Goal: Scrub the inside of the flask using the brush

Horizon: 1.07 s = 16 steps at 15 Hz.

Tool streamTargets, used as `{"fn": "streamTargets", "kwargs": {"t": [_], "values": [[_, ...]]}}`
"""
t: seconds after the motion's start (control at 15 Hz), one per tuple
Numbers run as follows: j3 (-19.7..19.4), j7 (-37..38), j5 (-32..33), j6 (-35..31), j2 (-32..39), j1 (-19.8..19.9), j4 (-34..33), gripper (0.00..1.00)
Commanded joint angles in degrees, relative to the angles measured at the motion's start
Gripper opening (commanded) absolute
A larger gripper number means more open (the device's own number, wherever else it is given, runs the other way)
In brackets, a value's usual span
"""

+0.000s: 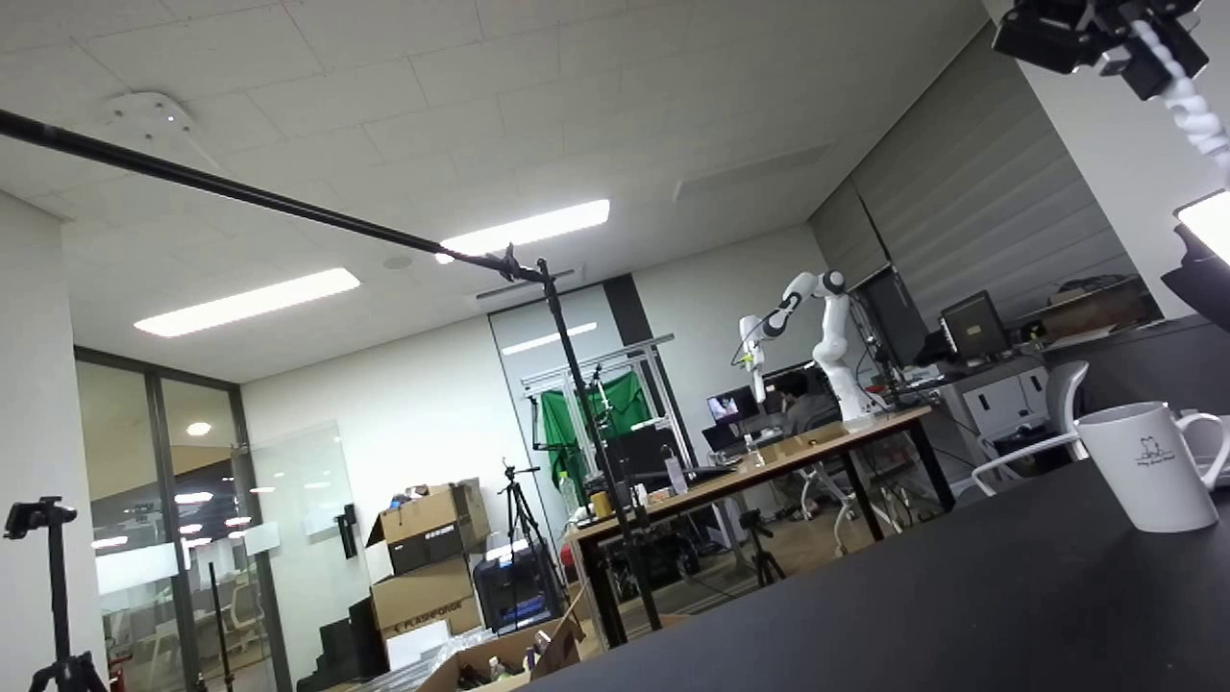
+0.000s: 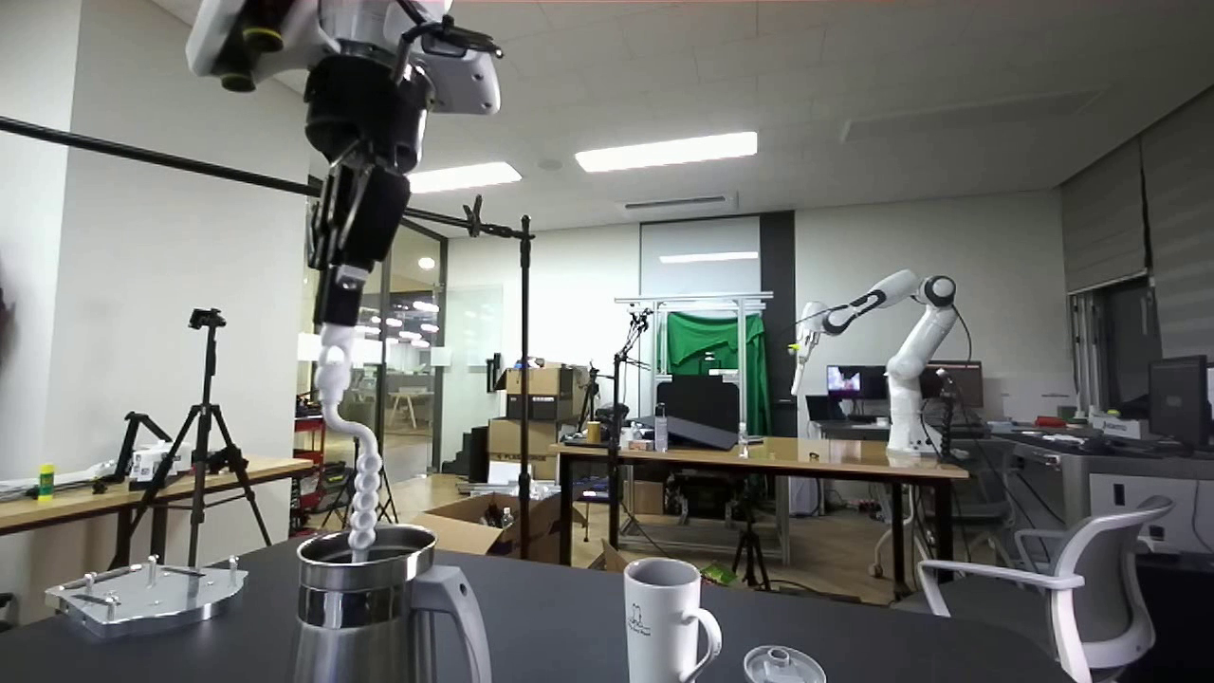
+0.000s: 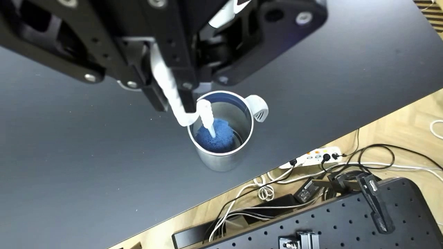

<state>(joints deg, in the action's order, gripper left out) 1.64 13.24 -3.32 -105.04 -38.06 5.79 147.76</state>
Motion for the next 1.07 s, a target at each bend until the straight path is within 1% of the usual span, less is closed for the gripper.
{"fn": "streamTargets", "kwargs": {"t": [0.0,0.07,0.2,0.33,0.47,0.67,0.8,0.87,1.0], "values": [[-1.33,-0.44,-0.04,-7.11,4.04,0.57,2.81,0.04],[-1.33,-0.24,0.29,-9.59,5.75,0.82,3.67,0.04],[-1.09,0.10,0.40,-12.52,8.69,0.74,4.54,0.04],[-0.54,0.58,0.39,-12.92,10.15,0.21,4.35,0.04],[0.49,1.88,1.03,-10.40,9.41,-0.21,3.34,0.04],[2.89,4.17,3.03,-3.95,5.16,-0.61,1.97,0.04],[4.74,6.18,5.51,-0.38,2.34,-0.48,1.49,0.04],[5.37,6.88,6.42,0.73,1.28,-0.47,1.32,0.04],[5.84,7.13,7.11,-0.25,0.36,-0.54,2.26,0.04]]}}
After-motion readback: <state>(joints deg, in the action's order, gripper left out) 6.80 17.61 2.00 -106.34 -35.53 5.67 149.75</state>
